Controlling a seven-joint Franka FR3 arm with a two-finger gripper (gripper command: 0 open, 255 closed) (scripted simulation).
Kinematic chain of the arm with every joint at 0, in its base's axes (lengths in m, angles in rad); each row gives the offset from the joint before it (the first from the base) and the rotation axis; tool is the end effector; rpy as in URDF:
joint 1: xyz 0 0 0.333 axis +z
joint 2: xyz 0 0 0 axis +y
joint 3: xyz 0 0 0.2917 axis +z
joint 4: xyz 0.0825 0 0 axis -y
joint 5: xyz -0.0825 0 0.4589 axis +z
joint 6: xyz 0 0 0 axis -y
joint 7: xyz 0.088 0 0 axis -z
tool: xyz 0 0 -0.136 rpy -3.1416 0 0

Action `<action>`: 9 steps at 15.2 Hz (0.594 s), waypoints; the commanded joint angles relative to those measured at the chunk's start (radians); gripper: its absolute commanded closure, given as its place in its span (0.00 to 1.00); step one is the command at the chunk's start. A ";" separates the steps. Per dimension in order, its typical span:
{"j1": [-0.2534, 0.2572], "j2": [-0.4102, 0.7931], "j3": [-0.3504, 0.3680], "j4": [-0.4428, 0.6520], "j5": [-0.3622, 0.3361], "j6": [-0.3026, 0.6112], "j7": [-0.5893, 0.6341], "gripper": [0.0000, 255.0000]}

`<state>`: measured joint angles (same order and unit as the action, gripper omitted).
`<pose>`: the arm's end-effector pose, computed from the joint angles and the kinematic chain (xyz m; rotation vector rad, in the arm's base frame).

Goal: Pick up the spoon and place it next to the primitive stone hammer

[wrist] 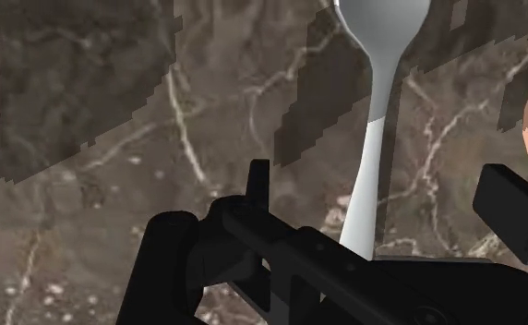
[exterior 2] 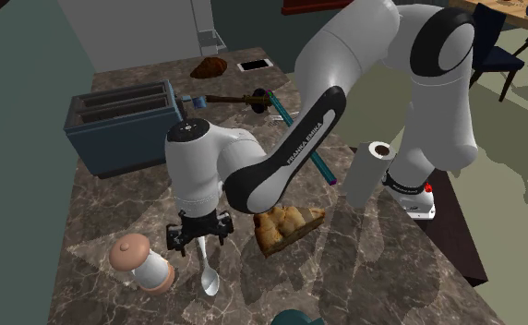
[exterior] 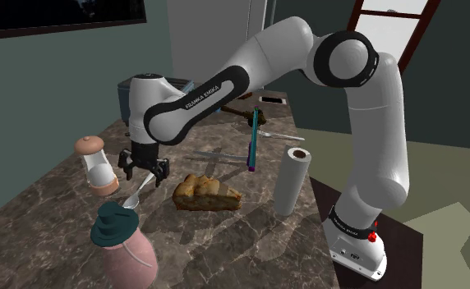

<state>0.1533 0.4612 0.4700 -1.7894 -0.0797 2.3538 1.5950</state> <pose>0.5923 0.4078 0.2401 -2.5956 1.3809 0.0814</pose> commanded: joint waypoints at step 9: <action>0.002 0.003 -0.001 0.001 -0.002 0.002 0.002 1.00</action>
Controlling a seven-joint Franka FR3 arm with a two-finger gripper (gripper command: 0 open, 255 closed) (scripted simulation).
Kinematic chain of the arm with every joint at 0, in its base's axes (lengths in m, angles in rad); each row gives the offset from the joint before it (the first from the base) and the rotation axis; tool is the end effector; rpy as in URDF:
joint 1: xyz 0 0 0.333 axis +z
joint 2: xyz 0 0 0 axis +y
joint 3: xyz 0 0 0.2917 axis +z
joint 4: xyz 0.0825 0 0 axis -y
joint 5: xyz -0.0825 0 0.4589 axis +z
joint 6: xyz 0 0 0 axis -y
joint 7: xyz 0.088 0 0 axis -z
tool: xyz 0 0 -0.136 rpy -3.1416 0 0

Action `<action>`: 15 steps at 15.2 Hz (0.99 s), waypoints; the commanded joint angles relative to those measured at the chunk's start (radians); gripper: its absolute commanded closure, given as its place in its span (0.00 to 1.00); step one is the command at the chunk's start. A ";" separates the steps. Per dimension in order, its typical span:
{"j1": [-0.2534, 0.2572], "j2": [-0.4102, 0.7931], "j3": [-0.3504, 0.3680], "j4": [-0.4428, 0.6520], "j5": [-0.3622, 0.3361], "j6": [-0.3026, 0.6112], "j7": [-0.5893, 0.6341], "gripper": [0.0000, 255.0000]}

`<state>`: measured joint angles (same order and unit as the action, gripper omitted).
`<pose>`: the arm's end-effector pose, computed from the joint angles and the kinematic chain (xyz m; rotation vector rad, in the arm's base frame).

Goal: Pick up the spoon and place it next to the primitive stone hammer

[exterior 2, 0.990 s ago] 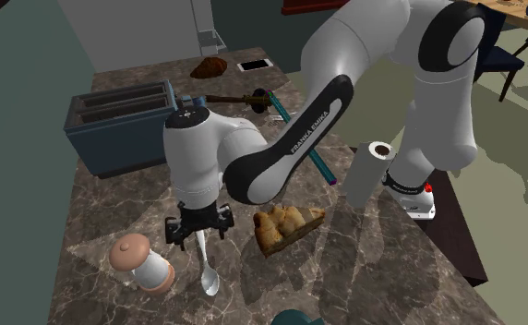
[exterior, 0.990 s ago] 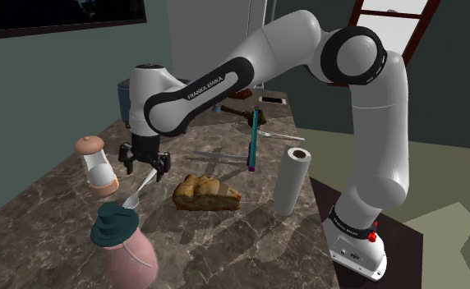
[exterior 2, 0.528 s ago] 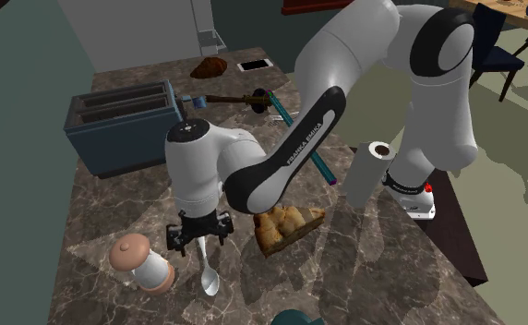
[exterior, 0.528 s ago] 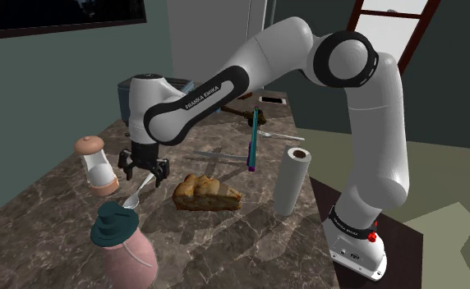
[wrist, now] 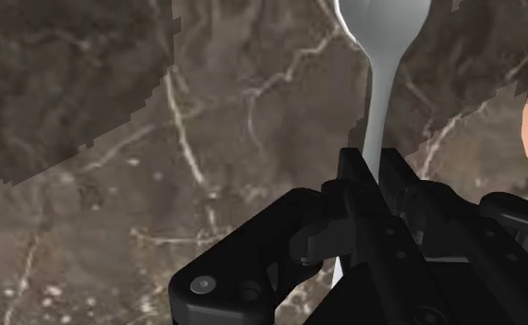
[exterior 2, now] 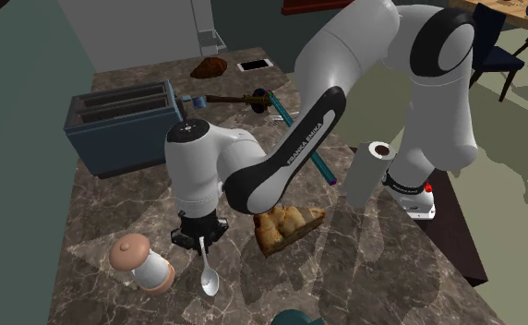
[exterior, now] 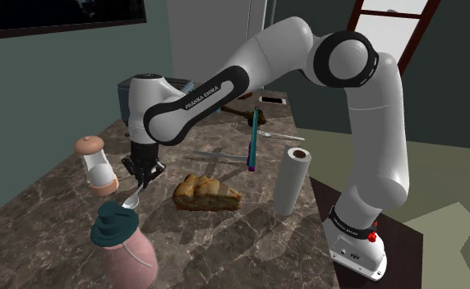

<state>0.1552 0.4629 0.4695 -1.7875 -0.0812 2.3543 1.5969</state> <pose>0.5923 0.4087 0.2399 -2.5954 1.3806 0.0804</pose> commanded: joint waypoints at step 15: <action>-0.013 -0.058 0.017 0.042 0.028 -0.096 -0.008 1.00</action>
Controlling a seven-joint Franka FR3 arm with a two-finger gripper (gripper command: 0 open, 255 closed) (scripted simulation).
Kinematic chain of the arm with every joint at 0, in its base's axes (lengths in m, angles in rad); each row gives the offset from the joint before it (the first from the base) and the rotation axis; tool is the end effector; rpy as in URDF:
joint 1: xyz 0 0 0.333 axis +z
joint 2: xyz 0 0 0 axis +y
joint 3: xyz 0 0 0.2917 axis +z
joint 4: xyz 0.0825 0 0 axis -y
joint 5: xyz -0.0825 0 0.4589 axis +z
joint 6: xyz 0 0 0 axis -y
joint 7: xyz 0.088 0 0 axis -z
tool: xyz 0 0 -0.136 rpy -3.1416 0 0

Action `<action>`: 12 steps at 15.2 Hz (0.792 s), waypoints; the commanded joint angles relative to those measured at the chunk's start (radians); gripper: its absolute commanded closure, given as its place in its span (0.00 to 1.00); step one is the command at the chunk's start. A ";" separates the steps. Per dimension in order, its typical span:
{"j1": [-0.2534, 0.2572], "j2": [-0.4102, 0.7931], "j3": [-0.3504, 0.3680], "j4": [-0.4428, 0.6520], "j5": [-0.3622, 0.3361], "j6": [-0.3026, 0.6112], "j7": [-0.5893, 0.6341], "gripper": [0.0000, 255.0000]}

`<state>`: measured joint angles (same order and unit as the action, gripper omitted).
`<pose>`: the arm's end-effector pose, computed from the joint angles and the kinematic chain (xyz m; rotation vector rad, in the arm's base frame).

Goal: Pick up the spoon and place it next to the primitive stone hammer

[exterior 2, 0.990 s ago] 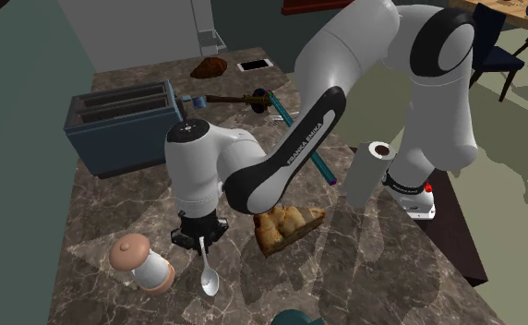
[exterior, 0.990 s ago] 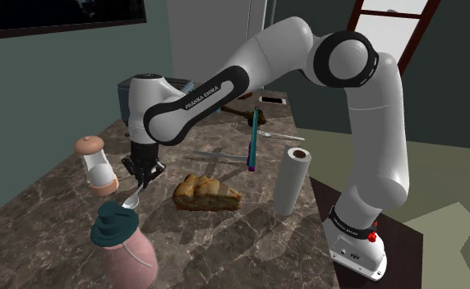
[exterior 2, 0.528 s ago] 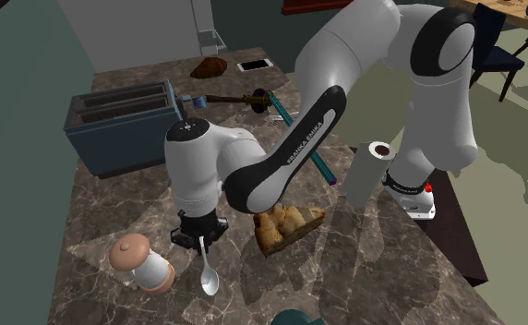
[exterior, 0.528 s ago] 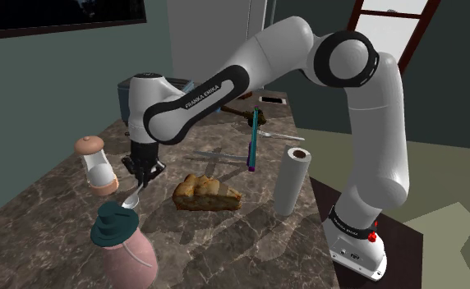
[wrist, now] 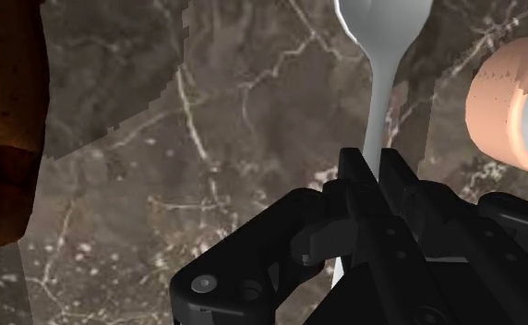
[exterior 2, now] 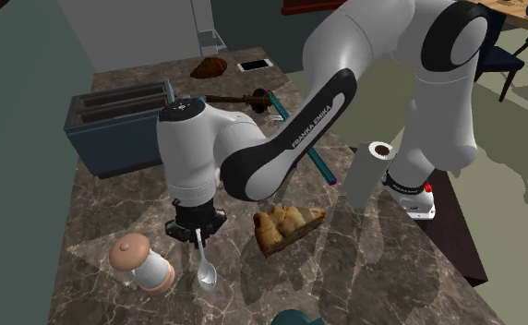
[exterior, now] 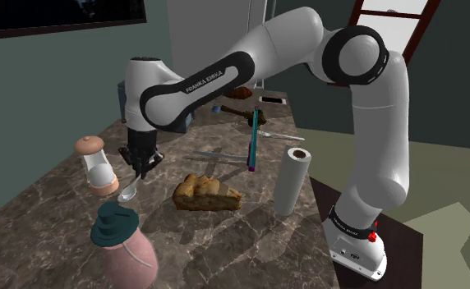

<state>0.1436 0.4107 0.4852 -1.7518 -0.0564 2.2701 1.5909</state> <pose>0.5964 0.4102 0.2857 -2.5950 1.3811 0.0808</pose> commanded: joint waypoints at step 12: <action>-0.010 -0.062 0.016 0.096 0.029 -0.152 -0.005 1.00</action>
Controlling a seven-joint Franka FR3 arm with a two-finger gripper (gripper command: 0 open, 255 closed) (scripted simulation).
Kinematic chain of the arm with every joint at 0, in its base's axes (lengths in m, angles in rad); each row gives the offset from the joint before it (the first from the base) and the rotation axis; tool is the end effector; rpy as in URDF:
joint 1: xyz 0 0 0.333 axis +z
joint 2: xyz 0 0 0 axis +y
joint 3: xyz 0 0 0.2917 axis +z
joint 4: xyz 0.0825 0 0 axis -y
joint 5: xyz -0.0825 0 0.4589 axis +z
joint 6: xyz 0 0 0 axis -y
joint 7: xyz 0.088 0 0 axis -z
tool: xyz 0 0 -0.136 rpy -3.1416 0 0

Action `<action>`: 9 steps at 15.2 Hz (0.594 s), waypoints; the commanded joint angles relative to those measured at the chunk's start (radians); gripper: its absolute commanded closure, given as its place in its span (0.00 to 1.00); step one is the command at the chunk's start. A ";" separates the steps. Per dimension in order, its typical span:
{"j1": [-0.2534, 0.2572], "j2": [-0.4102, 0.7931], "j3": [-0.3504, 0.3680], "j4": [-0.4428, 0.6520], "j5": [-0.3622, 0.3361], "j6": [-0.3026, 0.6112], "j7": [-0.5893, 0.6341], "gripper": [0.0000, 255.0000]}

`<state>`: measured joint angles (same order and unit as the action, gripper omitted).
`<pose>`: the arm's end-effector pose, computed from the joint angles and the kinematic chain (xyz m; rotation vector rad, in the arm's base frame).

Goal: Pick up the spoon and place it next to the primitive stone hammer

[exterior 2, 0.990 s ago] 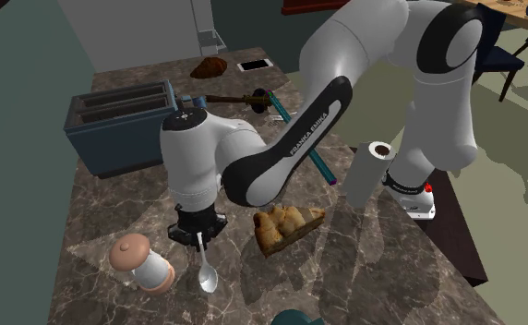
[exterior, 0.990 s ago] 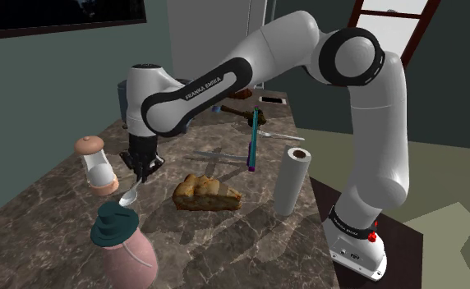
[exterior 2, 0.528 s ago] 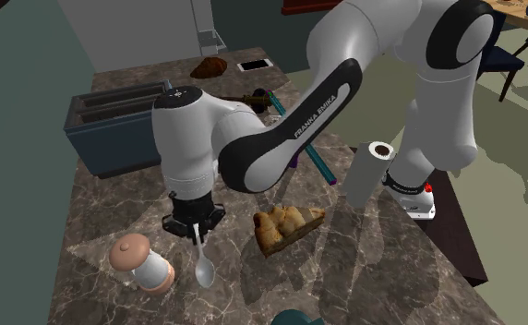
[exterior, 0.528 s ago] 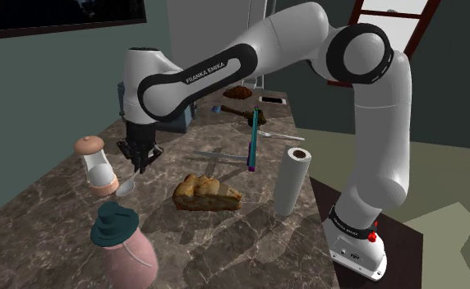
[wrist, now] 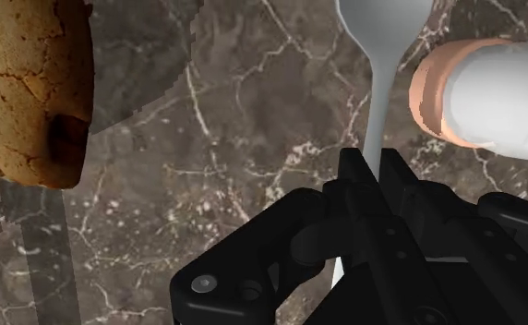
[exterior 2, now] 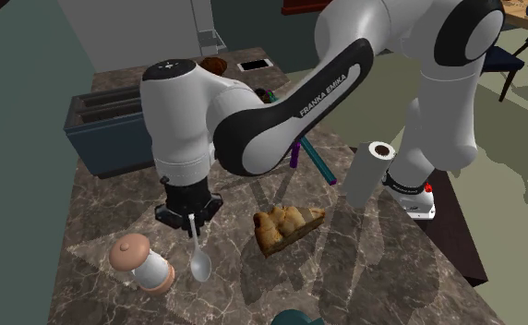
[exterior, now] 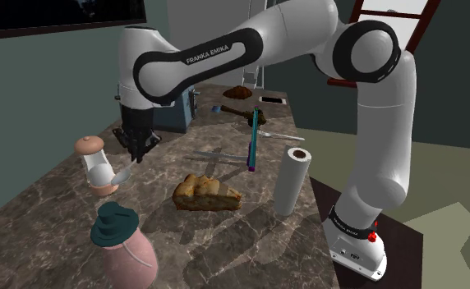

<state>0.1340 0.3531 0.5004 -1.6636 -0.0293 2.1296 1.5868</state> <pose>0.6029 0.4120 0.3583 -2.5950 1.3807 0.0808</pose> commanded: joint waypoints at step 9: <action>-0.046 -0.076 0.003 0.008 0.045 -0.082 -0.050 1.00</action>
<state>0.1056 0.2982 0.5046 -1.6298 0.0015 2.0433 1.5580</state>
